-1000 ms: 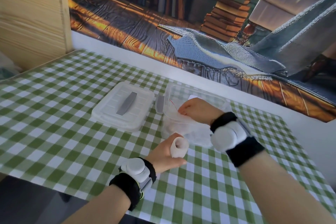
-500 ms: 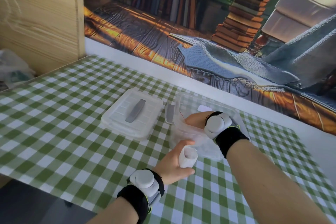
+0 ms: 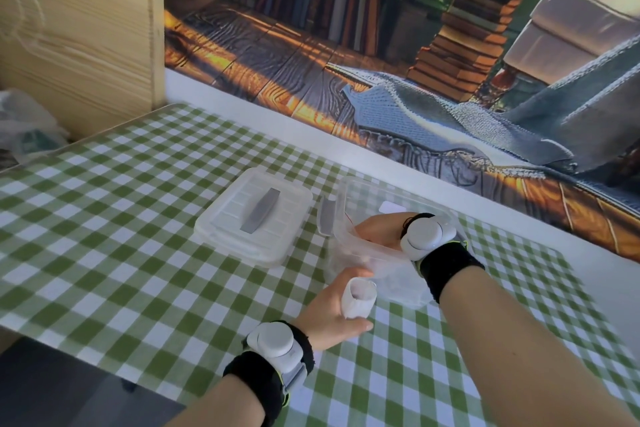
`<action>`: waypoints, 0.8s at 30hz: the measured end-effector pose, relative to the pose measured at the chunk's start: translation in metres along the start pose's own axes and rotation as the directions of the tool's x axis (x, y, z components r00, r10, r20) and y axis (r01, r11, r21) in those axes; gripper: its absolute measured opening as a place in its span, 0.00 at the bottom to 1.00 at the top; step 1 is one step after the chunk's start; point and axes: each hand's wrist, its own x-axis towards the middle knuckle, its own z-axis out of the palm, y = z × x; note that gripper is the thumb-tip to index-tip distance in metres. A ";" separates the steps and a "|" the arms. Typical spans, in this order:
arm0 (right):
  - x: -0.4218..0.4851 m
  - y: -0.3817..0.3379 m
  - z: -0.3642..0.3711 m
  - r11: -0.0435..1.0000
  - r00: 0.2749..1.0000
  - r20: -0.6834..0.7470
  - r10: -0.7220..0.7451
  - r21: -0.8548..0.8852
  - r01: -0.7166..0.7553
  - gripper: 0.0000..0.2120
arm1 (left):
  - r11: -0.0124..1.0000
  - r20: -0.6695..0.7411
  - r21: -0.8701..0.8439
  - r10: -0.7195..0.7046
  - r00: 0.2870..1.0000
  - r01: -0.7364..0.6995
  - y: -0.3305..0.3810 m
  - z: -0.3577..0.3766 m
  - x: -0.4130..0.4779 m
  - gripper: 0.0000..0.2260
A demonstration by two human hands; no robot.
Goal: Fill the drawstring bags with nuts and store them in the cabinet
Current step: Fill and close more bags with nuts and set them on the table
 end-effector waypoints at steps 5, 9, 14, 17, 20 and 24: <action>-0.012 -0.001 -0.005 0.999 0.997 0.071 -0.025 0.035 0.023 0.11 | 1.000 0.004 -0.003 -0.004 1.000 0.004 0.000 -0.001 0.000 0.28; -0.007 -0.002 -0.002 0.986 0.999 -0.028 -0.018 -0.165 0.013 0.15 | 1.000 0.016 0.002 -0.008 1.000 0.008 0.002 -0.002 -0.001 0.27; -0.013 -0.001 -0.001 0.969 0.967 -0.242 -0.079 -0.245 0.018 0.15 | 1.000 0.016 -0.007 -0.018 1.000 0.018 0.003 -0.001 -0.002 0.27; -0.022 0.000 0.001 0.979 0.938 -0.314 -0.150 -0.179 0.096 0.14 | 1.000 0.008 -0.013 -0.027 1.000 0.028 0.003 -0.002 -0.002 0.26; -0.036 0.004 0.005 0.982 0.891 -0.415 -0.185 -0.058 0.177 0.15 | 0.999 0.019 -0.028 -0.026 0.999 0.026 0.002 -0.002 -0.001 0.25; -0.063 0.010 0.011 0.840 0.819 -0.565 -0.098 0.395 0.372 0.11 | 0.999 0.014 -0.039 -0.027 1.000 0.027 0.003 -0.002 -0.001 0.21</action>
